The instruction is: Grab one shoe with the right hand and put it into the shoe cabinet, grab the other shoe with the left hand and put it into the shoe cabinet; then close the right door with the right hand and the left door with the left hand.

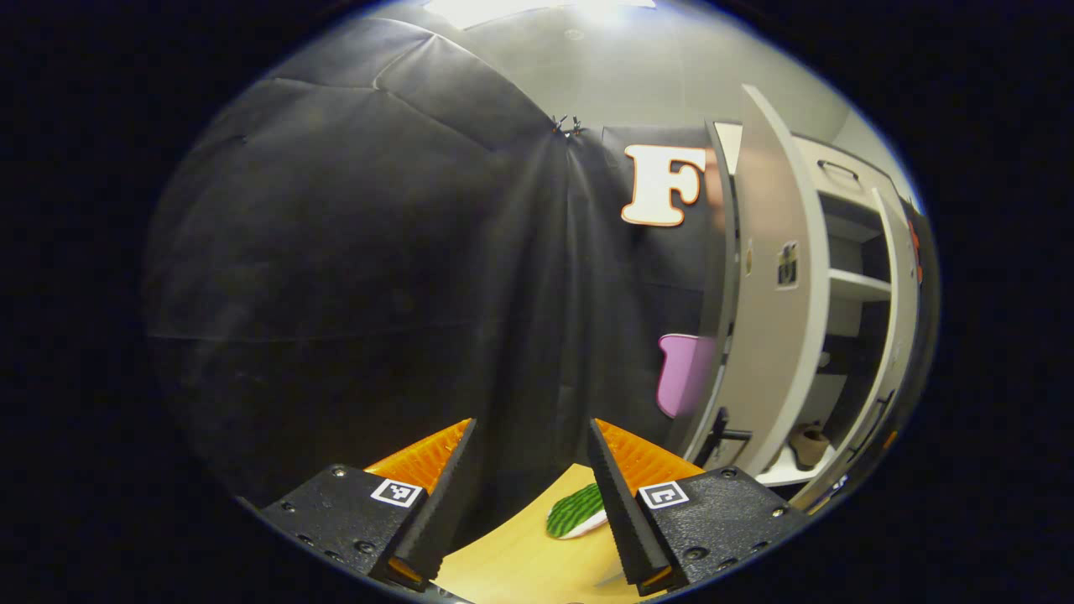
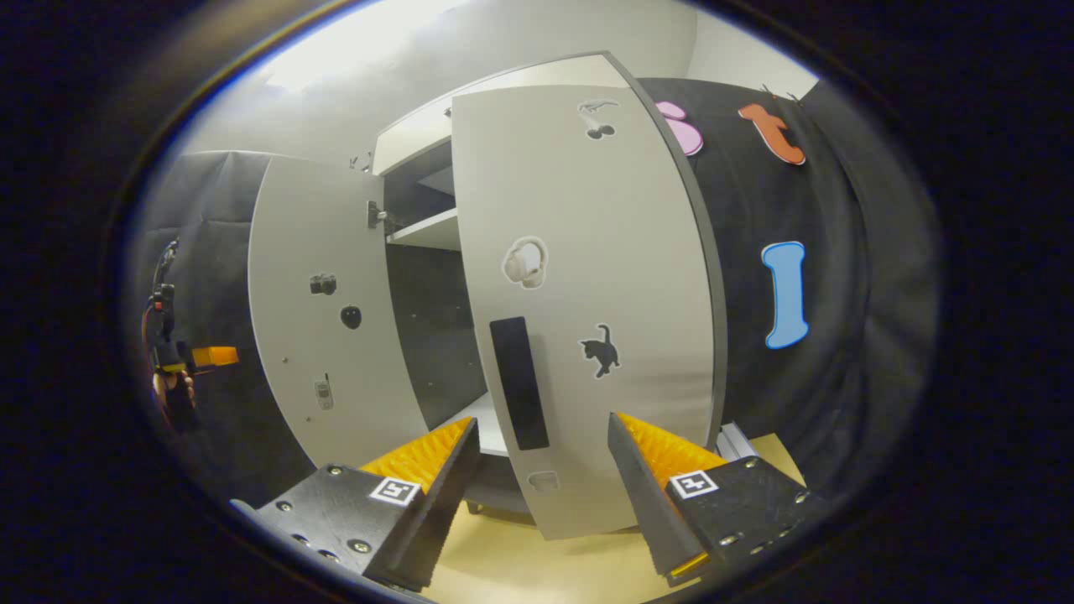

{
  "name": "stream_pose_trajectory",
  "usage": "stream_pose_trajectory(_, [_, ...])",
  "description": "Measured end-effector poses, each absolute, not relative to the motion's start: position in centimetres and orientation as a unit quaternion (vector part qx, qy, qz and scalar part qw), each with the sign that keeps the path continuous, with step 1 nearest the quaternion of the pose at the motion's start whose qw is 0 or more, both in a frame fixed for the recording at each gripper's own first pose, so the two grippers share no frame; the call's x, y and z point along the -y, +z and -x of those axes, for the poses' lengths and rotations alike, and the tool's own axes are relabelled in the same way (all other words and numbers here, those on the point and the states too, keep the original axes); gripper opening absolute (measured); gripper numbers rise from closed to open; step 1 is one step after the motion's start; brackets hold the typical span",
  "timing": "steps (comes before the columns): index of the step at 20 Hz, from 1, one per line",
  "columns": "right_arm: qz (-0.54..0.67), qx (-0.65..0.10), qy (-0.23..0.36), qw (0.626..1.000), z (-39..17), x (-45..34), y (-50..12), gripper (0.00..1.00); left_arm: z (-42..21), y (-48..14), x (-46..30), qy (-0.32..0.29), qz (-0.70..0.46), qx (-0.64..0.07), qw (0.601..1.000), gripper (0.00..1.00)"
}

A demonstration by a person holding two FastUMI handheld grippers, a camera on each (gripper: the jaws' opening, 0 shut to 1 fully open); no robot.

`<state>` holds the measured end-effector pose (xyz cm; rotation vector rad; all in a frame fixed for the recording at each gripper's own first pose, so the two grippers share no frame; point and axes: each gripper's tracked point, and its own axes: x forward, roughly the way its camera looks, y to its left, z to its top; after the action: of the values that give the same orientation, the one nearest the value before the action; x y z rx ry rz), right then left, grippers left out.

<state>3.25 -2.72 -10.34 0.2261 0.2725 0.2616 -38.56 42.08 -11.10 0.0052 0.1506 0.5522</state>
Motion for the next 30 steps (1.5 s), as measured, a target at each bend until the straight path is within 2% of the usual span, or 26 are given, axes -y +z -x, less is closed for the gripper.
stream_pose_trajectory(1, [-0.114, -0.136, 0.125, 0.976, -3.2, 3.1, -10.5, 0.93, 38.1, -11.9, -42.7, 0.279, -0.008, -0.075, 0.957, 0.79])
stream_pose_trajectory(2, [-0.117, -0.138, 0.121, 0.976, -3.2, 3.4, -10.8, 0.93, 37.5, -12.7, -42.9, 0.279, -0.008, -0.083, 0.957, 0.73])
stream_pose_trajectory(3, [-0.121, -0.141, 0.116, 0.976, -3.1, 3.7, -11.0, 0.93, 37.0, -13.9, -42.9, 0.279, -0.006, -0.095, 0.956, 0.79])
stream_pose_trajectory(6, [-0.125, -0.149, 0.101, 0.976, -2.9, 4.8, -11.9, 0.93, 35.6, -16.3, -42.1, 0.265, 0.001, -0.118, 0.957, 0.79])
stream_pose_trajectory(7, [-0.126, -0.151, 0.096, 0.976, -2.9, 5.3, -12.1, 0.93, 35.2, -16.7, -41.5, 0.259, 0.006, -0.122, 0.958, 0.74])
stream_pose_trajectory(8, [-0.128, -0.153, 0.091, 0.976, -2.8, 5.7, -12.3, 0.93, 34.8, -17.2, -41.1, 0.253, 0.012, -0.125, 0.959, 0.79])
stream_pose_trajectory(12, [-0.142, -0.156, 0.075, 0.975, -3.0, 7.1, -12.8, 0.93, 33.0, -18.3, -39.3, 0.224, 0.024, -0.132, 0.965, 0.8])
stream_pose_trajectory(13, [-0.143, -0.156, 0.071, 0.975, -3.0, 7.4, -12.9, 0.93, 32.6, -18.8, -38.6, 0.213, 0.03, -0.136, 0.967, 0.85])
stream_pose_trajectory(15, [-0.144, -0.156, 0.065, 0.975, -3.0, 8.0, -13.1, 0.93, 32.4, -19.5, -38.1, 0.212, 0.034, -0.146, 0.966, 0.74])
stream_pose_trajectory(16, [-0.143, -0.158, 0.062, 0.975, -3.2, 8.2, -13.3, 0.93, 32.1, -19.9, -38.4, 0.214, 0.027, -0.147, 0.965, 0.72])
stream_pose_trajectory(18, [-0.142, -0.161, 0.058, 0.975, -3.4, 8.6, -13.6, 0.93, 32.3, -20.1, -38.2, 0.212, 0.03, -0.15, 0.965, 0.72])
stream_pose_trajectory(19, [-0.141, -0.163, 0.057, 0.975, -3.5, 8.7, -13.7, 0.93, 32.2, -20.2, -38.1, 0.207, 0.037, -0.152, 0.966, 0.78])
stream_pose_trajectory(20, [-0.142, -0.164, 0.056, 0.975, -3.6, 8.8, -13.9, 0.87, 32.1, -20.4, -38.1, 0.203, 0.046, -0.153, 0.966, 0.77])
stream_pose_trajectory(21, [-0.143, -0.165, 0.056, 0.974, -3.7, 8.8, -13.9, 0.87, 32.1, -20.6, -38.1, 0.201, 0.054, -0.156, 0.966, 0.83])
stream_pose_trajectory(22, [-0.144, -0.164, 0.057, 0.974, -3.9, 8.7, -13.9, 0.87, 32.0, -20.6, -38.0, 0.198, 0.056, -0.154, 0.967, 0.71])
stream_pose_trajectory(23, [-0.145, -0.164, 0.059, 0.974, -3.9, 8.6, -13.8, 0.93, 31.9, -20.6, -37.9, 0.193, 0.055, -0.152, 0.968, 0.76])
stream_pose_trajectory(24, [-0.145, -0.164, 0.061, 0.974, -4.0, 8.3, -13.8, 0.93, 31.7, -20.5, -37.9, 0.188, 0.05, -0.15, 0.969, 0.75])
stream_pose_trajectory(25, [-0.144, -0.164, 0.063, 0.974, -4.0, 8.1, -13.8, 0.87, 31.5, -20.5, -37.9, 0.183, 0.045, -0.15, 0.971, 0.75])
stream_pose_trajectory(26, [-0.143, -0.164, 0.065, 0.974, -4.0, 7.8, -13.8, 0.87, 31.4, -20.4, -37.9, 0.18, 0.04, -0.151, 0.971, 0.74])
stream_pose_trajectory(27, [-0.142, -0.164, 0.066, 0.974, -4.1, 7.6, -13.8, 0.87, 31.3, -20.5, -38.0, 0.177, 0.038, -0.151, 0.972, 0.67])
stream_pose_trajectory(28, [-0.141, -0.165, 0.068, 0.974, -4.1, 7.3, -13.9, 0.93, 31.2, -20.5, -38.0, 0.174, 0.038, -0.152, 0.972, 0.74])
stream_pose_trajectory(30, [-0.139, -0.166, 0.07, 0.974, -4.1, 6.9, -14.0, 0.93, 31.0, -20.7, -37.8, 0.161, 0.048, -0.152, 0.974, 0.74])
